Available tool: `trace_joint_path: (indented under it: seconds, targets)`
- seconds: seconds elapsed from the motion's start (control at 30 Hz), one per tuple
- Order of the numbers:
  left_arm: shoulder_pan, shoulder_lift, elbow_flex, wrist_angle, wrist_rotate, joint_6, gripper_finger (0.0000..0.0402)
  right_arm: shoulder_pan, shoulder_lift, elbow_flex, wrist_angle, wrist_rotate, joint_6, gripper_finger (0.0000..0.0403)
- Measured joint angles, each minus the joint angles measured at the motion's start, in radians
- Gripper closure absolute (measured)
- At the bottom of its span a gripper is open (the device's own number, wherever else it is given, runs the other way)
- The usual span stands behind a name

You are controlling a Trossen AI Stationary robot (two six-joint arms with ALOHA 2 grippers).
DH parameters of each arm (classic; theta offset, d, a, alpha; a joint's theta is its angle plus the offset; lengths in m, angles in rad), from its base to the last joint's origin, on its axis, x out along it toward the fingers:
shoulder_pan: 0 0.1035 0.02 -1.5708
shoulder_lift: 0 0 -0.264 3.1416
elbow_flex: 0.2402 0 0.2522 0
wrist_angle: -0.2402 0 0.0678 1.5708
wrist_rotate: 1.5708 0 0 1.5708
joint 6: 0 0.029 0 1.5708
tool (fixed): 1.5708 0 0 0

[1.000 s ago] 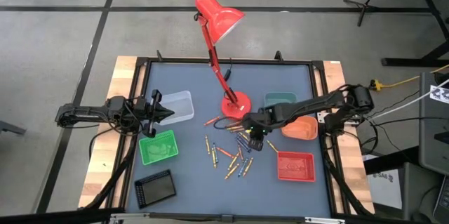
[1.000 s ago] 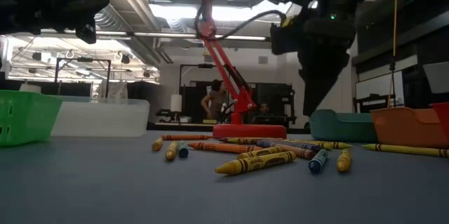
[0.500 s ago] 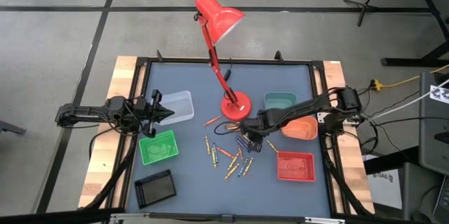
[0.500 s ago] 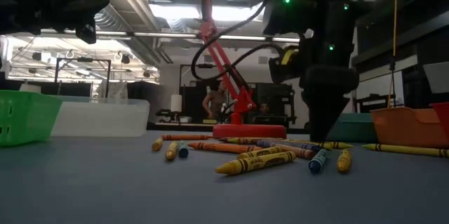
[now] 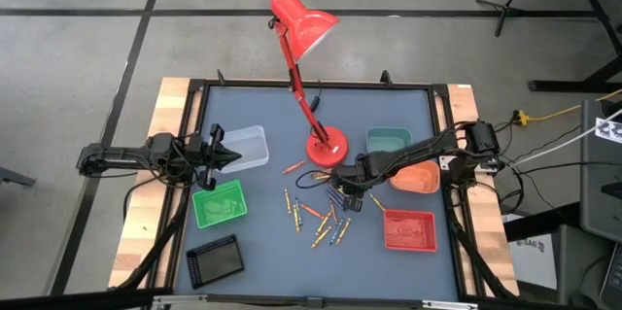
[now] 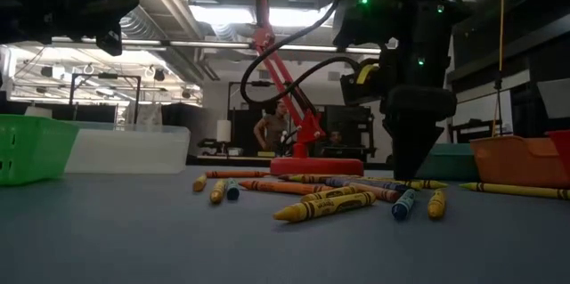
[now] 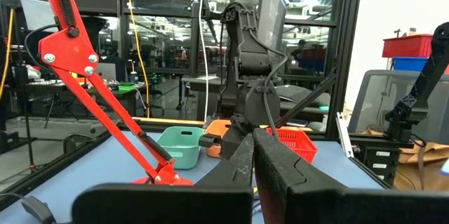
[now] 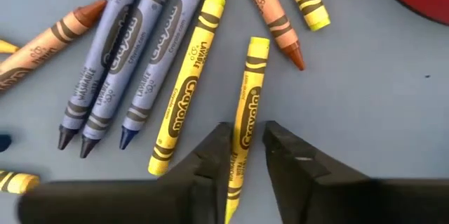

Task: Sort crayons
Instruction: Put the yellow crayon into the blue bin

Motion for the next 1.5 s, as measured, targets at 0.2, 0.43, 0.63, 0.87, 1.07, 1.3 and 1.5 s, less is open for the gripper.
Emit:
trace_joint_path:
  seconds: [0.2, 0.43, 0.63, 0.87, 1.07, 1.3, 1.5]
  targets:
    - [0.0, 0.0, 0.0, 0.0, 0.0, 0.0, 0.0401, -0.001, 0.001, -0.001, -0.001, -0.01, 0.0, 0.037]
    - [0.0, 0.0, 0.0, 0.0, 0.0, 0.0, 0.0401, -0.001, 0.001, -0.002, -0.003, -0.011, 0.0, 0.0389]
    - [0.0, 0.0, 0.0, 0.0, 0.0, 0.0, 0.0401, -0.001, -0.009, -0.003, -0.002, -0.015, 0.0, 0.0384]
    - [0.0, 0.0, 0.0, 0.001, 0.0, 0.0, 0.0401, -0.003, -0.075, -0.009, -0.025, -0.014, 0.0, 0.0391]
    - [0.0, 0.006, 0.0, 0.07, -0.034, -0.002, 0.0401, -0.002, -0.176, -0.007, -0.125, -0.014, 0.0, 0.0386]
    - [0.0, 0.106, 0.0, 0.27, -0.124, -0.013, 0.0401, -0.004, -0.327, -0.006, -0.28, 0.079, -0.03, 0.0388]
    - [0.0, 0.295, 0.066, 0.294, -0.169, -0.113, 0.0401, -0.069, -0.418, -0.005, -0.42, 0.222, -0.086, 0.0385]
